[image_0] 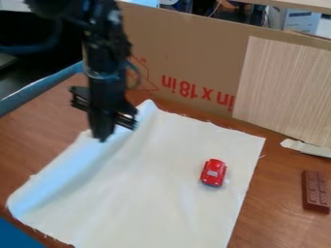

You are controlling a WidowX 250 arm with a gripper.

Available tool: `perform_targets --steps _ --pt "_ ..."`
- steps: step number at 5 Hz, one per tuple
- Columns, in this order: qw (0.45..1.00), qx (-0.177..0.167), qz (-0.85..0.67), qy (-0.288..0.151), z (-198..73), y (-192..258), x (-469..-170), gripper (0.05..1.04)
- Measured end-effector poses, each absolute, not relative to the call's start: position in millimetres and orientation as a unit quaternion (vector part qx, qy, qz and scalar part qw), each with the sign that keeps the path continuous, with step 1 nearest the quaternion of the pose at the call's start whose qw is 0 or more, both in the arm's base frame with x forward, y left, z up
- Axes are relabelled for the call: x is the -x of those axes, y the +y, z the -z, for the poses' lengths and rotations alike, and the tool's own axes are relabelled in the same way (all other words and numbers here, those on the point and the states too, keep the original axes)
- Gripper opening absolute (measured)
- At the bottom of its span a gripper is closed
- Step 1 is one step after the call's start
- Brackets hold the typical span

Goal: Fold the cloth from left to right

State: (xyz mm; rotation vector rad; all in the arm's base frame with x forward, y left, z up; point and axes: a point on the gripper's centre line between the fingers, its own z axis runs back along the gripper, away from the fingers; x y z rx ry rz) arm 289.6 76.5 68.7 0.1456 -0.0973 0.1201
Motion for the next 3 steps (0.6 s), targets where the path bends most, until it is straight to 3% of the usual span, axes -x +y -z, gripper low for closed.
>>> perform_targets --steps 1,3 --pt "0.993 -0.096 -0.052 -0.05 -75 36 -285 0.049" --pt "0.993 -0.106 -0.055 -0.018 -104 -29 -289 0.049"
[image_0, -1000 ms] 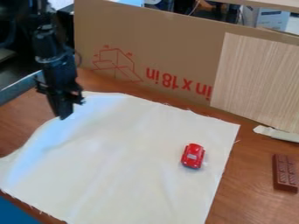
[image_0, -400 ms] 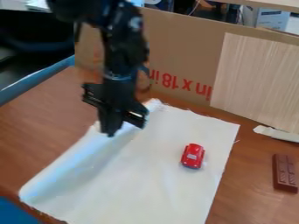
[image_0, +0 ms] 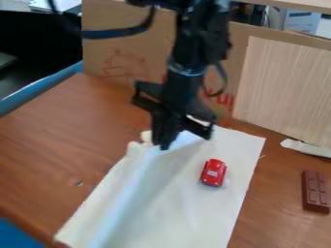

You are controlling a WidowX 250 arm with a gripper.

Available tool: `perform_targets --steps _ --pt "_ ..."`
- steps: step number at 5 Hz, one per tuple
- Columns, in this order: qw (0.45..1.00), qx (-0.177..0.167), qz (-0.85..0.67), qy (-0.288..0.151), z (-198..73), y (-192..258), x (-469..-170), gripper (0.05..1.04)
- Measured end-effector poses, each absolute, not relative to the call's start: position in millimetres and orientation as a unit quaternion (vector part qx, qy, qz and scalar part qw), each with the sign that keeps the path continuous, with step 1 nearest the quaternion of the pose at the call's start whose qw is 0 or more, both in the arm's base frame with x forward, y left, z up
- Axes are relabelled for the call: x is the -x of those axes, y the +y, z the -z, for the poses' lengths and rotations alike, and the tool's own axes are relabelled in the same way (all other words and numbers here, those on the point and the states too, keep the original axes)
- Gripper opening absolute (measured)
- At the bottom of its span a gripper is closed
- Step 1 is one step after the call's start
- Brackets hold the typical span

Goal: Fold the cloth from left to right

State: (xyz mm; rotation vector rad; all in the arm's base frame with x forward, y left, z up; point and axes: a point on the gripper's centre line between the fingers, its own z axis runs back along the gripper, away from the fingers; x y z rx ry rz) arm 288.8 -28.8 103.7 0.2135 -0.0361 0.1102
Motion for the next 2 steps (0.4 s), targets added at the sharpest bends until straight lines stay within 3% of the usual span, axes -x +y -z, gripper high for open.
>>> perform_targets --steps 2 --pt "0.99 -0.129 -0.059 0.028 -104 -82 -295 0.049"
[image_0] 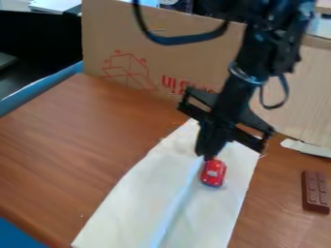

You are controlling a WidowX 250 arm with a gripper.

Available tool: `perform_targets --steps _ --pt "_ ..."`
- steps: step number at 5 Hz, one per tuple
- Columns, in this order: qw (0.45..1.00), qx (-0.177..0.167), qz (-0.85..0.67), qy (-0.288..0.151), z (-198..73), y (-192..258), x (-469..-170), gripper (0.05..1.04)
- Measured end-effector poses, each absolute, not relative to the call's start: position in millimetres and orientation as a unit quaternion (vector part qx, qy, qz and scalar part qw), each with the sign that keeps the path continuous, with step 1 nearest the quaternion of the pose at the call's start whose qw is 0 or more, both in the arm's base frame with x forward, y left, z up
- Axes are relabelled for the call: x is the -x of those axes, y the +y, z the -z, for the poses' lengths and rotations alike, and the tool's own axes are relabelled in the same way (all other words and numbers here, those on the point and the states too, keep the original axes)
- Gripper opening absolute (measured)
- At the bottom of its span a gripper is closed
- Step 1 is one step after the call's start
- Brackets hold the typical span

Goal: Fold the cloth from left to right

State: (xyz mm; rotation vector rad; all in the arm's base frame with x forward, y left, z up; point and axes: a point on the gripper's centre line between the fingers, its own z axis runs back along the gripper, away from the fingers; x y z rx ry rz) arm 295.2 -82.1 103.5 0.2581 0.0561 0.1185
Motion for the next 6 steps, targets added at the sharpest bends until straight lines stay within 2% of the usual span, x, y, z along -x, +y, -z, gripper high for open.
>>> perform_targets --steps 2,3,4,5,6 --pt "0.988 -0.129 -0.065 0.051 -96 -119 -307 0.068" --pt "0.988 -0.13 -0.06 0.06 -84 -139 -310 0.182" --pt "0.988 -0.128 -0.054 0.066 -76 -157 -308 0.415" --pt "0.989 -0.123 -0.05 0.058 -74 -164 -307 0.721" --pt "0.991 -0.114 -0.042 0.063 -73 -166 -305 0.975"
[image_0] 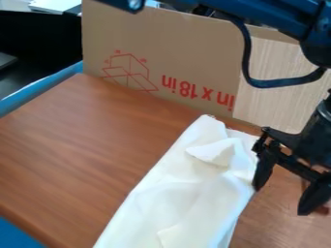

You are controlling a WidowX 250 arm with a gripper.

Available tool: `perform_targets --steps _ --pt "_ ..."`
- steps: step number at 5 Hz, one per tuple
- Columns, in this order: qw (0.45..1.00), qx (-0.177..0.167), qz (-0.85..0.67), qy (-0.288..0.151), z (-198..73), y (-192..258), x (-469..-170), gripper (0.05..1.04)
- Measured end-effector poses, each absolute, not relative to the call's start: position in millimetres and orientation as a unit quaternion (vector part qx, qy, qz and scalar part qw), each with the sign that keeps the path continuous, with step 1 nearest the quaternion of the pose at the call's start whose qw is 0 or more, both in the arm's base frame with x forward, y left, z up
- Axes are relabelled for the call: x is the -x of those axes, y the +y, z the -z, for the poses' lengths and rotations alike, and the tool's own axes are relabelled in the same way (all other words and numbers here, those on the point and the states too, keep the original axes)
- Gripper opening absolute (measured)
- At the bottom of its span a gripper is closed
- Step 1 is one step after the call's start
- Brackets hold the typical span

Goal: Fold the cloth from left to right

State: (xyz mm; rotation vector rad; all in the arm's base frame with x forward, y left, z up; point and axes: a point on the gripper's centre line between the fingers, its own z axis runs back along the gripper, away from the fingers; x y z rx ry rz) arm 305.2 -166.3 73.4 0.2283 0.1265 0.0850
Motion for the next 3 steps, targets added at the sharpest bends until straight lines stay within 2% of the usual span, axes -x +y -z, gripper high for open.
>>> perform_targets --steps 1,2,3 --pt "0.996 -0.075 -0.022 0.051 -101 -163 -299 1.001" --pt "0.999 -0.02 -0.017 0.04 -138 -133 -295 0.999" --pt "0.999 0.05 -0.005 0.0 -187 -77 -283 0.999"
